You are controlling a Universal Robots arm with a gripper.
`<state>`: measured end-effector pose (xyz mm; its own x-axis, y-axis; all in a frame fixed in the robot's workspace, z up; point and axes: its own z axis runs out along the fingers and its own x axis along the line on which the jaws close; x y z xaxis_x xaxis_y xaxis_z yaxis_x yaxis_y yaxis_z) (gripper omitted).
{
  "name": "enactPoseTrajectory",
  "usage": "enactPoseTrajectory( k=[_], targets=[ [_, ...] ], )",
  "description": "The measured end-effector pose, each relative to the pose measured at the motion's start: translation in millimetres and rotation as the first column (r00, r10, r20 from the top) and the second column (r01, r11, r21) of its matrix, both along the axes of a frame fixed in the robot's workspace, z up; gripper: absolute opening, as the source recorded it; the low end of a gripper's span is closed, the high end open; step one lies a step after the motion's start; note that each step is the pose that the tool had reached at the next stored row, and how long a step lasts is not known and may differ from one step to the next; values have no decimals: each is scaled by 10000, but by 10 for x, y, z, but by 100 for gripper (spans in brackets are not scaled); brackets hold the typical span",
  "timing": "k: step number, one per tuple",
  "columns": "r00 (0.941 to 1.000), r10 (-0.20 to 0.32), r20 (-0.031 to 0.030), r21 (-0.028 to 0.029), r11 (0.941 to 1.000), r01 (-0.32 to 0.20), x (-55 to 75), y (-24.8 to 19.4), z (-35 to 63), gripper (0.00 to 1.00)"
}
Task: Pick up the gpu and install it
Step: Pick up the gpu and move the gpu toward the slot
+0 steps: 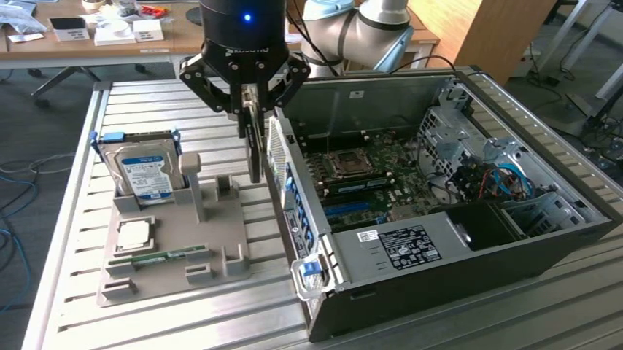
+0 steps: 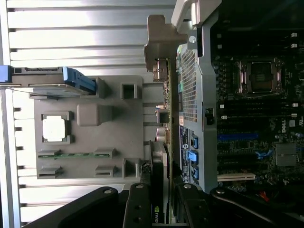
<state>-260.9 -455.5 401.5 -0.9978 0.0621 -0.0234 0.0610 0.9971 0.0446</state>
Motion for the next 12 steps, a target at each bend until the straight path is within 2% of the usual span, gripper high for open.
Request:
enactPoseTrajectory(
  k=[6, 12],
  targets=[
    [10000, 1, -1, 0, 10000, -1, 27, 0, 1, 27],
    [10000, -1, -11, 8, 10000, 1, 155, 0, 7, 27]
  ],
)
